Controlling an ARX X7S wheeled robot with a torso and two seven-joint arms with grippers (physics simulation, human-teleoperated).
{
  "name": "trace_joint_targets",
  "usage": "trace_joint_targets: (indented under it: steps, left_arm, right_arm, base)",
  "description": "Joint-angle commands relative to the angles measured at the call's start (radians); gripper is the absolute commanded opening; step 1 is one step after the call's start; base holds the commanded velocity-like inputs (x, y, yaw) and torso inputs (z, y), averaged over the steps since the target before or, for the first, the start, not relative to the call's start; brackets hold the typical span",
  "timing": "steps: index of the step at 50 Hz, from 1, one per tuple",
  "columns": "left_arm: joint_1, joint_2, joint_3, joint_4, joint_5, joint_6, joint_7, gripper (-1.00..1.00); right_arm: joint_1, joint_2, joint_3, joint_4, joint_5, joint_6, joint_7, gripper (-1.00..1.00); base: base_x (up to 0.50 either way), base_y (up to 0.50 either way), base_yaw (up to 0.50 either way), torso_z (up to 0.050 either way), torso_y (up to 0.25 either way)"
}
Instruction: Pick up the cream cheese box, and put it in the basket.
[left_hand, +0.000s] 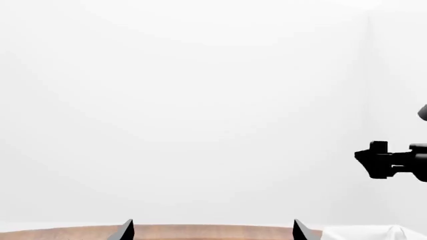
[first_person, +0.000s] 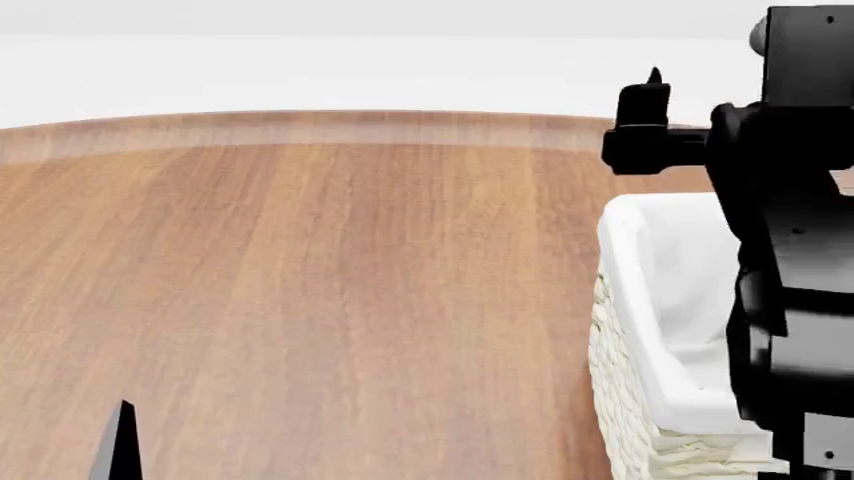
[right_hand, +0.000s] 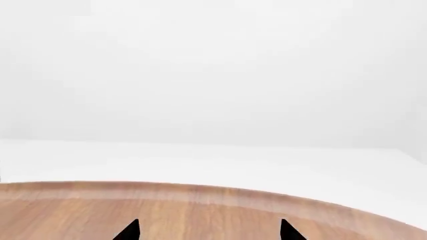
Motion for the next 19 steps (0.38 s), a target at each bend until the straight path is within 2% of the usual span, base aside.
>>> trace_joint_targets:
  steps: [1,7,10,17,19]
  left_arm:
    - [-0.009,0.008,-0.001,-0.017,0.007,-0.001,-0.011,1.0]
    - [-0.013,0.025,-0.003,-0.051,-0.032,0.01,-0.009,1.0]
    - [-0.01,0.036,0.004,-0.063,-0.031,0.022,-0.007,1.0]
    - [-0.017,0.05,0.007,-0.095,-0.058,0.035,0.002,1.0]
    - [-0.021,0.055,0.015,-0.098,-0.052,0.029,-0.001,1.0]
  right_arm:
    - [-0.45,-0.074,0.081,-0.721,0.018,-0.042,0.192,1.0]
    - [-0.642,-0.082,0.01,-0.931,-0.047,-0.079,0.241,1.0]
    - [-0.743,-0.081,-0.079,-1.005,-0.119,-0.141,0.268,1.0]
    - [-0.869,-0.071,-0.194,-0.968,-0.249,-0.305,0.335,1.0]
    - [-0.888,-0.088,-0.176,-0.977,-0.219,-0.314,0.346,1.0]
  base:
    - [0.0,0.0,0.0,0.0,0.0]
    - [0.0,0.0,0.0,0.0,0.0]
    - [0.0,0.0,0.0,0.0,0.0]
    - [0.0,0.0,0.0,0.0,0.0]
    - [0.0,0.0,0.0,0.0,0.0]
